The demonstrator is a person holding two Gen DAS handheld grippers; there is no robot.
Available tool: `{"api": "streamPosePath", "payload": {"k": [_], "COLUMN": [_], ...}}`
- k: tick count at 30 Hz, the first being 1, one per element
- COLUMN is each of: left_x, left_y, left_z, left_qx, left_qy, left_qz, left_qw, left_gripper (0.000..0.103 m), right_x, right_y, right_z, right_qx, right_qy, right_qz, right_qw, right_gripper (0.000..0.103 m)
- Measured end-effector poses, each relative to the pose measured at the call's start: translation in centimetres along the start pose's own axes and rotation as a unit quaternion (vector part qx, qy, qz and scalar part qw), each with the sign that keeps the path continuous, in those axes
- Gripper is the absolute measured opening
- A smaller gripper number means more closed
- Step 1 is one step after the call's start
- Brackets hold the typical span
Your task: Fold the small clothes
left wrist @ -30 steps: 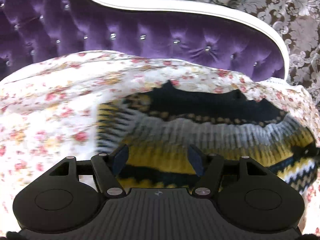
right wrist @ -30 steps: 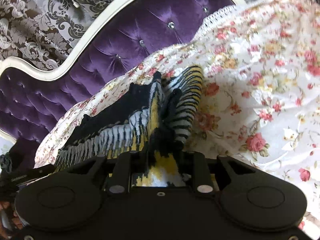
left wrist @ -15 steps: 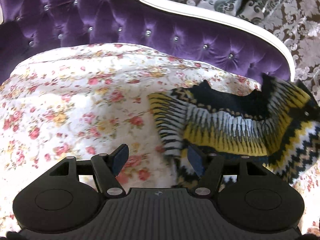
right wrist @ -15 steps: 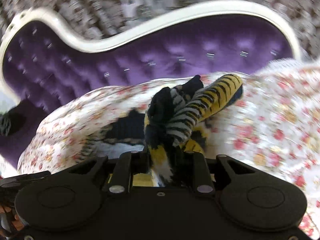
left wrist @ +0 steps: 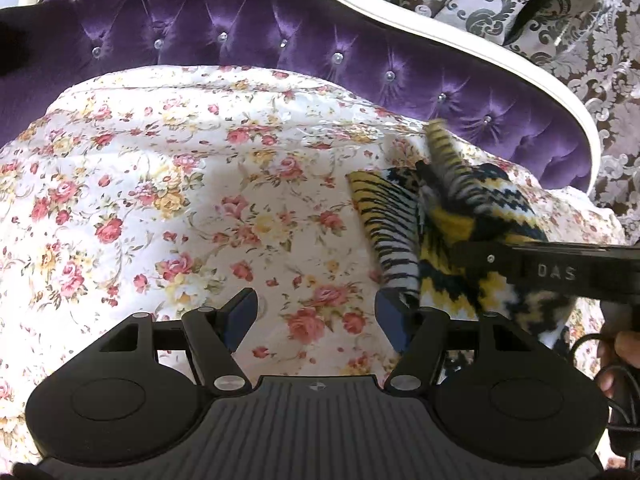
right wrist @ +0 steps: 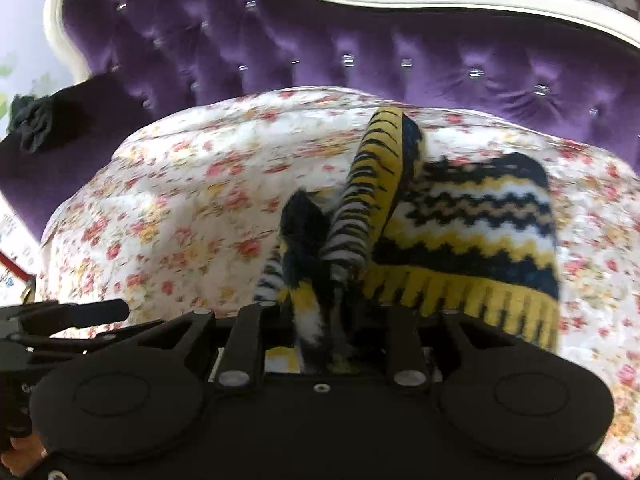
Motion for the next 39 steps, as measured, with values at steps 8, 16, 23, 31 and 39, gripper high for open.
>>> {"api": "streamPosePath", "payload": {"k": [8, 16, 23, 31, 39], "left_x": [1.4, 3.8, 5.1, 6.1, 6.8], "left_y": [-0.2, 1.2, 4.4, 7.5, 8.9], "left_z": [-0.5, -3.8, -6.1, -7.1, -7.6], "left_qx": [-0.012, -0.062, -0.11, -0.124, -0.125], "left_qy": [0.002, 0.001, -0.018, -0.025, -0.022], "left_qz": [-0.01, 0.006, 0.048, 0.079, 0.056], "left_qw": [0.9999, 0.9981, 0.9926, 0.9888, 0.9904], "left_gripper": [0.063, 0.063, 0.064, 0.064, 0.051], "right_x": [-0.2, -4.2, -7.7, -8.3, -8.8], "right_y": [-5.2, -7.1, -6.1, -4.0, -2.7], "right_z": [-0.7, -0.7, 2.3, 4.0, 5.2], "right_qx": [0.06, 0.025, -0.003, -0.034, -0.056], "right_qy": [0.002, -0.055, -0.146, -0.21, -0.255], "right_qz": [-0.072, -0.09, -0.116, -0.131, -0.149], "right_qw": [0.996, 0.994, 0.982, 0.968, 0.954], "right_gripper": [0.051, 0.061, 0.064, 0.07, 0.063]}}
Point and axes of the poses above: each gripper's, at about its wrist camera, not at the fingertips, and y roughly the way its jaws point, z to its left, x to its top, the point moved 4 cm from there along y, roughly the way its jaws point, and after that the axes turned 6 degrees about z, right-handed, at the moved point
